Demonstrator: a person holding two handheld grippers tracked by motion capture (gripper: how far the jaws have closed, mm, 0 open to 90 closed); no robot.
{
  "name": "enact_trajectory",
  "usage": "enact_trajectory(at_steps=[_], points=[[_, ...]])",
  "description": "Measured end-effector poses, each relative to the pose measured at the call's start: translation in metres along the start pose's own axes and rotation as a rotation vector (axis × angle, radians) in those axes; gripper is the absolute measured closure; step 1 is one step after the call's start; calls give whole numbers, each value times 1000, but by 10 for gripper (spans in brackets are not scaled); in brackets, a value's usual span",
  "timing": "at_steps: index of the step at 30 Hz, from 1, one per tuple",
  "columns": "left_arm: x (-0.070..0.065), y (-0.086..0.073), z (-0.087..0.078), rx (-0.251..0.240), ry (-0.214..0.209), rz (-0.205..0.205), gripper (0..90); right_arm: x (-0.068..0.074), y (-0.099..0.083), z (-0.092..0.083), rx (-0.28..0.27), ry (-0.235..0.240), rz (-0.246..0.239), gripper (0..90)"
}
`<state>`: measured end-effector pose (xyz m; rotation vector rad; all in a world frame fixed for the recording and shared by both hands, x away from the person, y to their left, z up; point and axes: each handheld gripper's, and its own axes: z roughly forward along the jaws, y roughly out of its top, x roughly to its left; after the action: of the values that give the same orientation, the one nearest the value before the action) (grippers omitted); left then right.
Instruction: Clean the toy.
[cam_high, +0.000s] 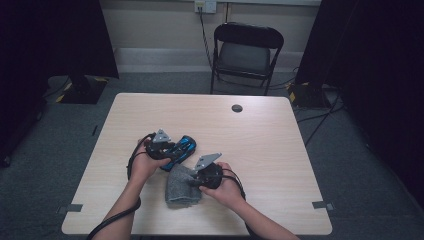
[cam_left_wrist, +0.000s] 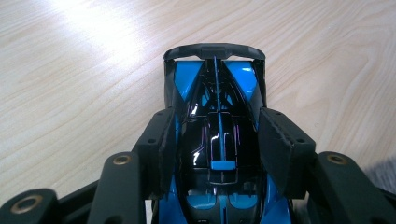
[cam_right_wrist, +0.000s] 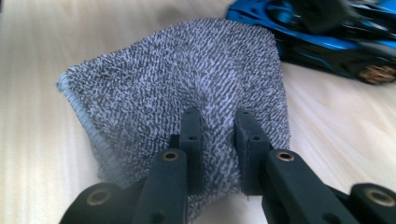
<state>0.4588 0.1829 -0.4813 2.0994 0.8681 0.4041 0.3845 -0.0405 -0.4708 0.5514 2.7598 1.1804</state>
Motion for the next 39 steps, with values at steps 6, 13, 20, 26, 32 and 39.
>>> enact_trajectory(at_steps=[6, 13, 20, 26, 32, 39], points=[[-1, -1, -1, -3, -1, 3, 484, 4, 5, 13, 38, 15, -20, 759], [-2, -2, -1, -9, -4, -3, 517, -2, 7, 20, 49, 19, 11, 760], [-2, -3, -1, -14, -6, -1, 517, -9, 5, 17, 59, 6, 24, 761], [-1, -2, -2, -6, -7, 0, 517, -17, 4, 15, 68, -13, 35, 762], [-2, -2, -2, -6, -6, 0, 517, -27, 2, 12, 68, -34, 61, 762], [-2, -2, -2, -8, -2, 4, 517, -38, 1, 9, 75, -49, 86, 762]])
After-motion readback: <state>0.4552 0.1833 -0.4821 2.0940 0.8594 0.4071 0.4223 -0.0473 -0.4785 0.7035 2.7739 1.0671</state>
